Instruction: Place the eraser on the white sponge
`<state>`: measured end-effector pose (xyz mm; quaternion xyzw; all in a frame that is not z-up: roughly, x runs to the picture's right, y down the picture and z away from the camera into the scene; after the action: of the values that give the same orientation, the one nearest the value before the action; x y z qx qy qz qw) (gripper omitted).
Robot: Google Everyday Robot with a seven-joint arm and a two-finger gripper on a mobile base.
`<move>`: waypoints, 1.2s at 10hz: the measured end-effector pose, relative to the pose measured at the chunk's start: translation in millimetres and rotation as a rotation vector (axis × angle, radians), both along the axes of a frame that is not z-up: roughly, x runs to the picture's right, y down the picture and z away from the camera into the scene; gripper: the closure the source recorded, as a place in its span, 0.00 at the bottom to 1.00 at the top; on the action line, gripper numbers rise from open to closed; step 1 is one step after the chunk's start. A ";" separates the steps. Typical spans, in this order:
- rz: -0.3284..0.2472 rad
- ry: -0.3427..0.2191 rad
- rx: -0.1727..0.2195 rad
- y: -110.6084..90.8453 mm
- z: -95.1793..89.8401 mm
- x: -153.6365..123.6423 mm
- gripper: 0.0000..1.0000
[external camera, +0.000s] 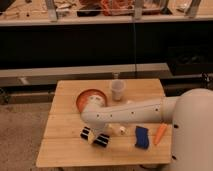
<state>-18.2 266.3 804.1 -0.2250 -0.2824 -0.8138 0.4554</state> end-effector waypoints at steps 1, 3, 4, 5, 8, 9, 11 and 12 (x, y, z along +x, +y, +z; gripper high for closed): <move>-0.003 -0.001 -0.002 0.4 0.6 0.4 0.20; -0.010 -0.006 -0.004 1.4 1.7 0.6 0.20; -0.012 -0.007 -0.005 1.7 2.1 0.7 0.20; -0.014 -0.009 -0.006 2.1 2.5 0.7 0.20; -0.022 -0.014 -0.008 3.1 3.9 0.9 0.20; -0.025 -0.017 -0.009 3.4 4.2 1.2 0.20; -0.029 -0.019 -0.010 3.7 4.6 1.8 0.20; -0.032 -0.021 -0.012 4.3 5.0 1.9 0.20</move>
<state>-16.3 270.6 809.1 -0.2237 -0.2884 -0.8215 0.4380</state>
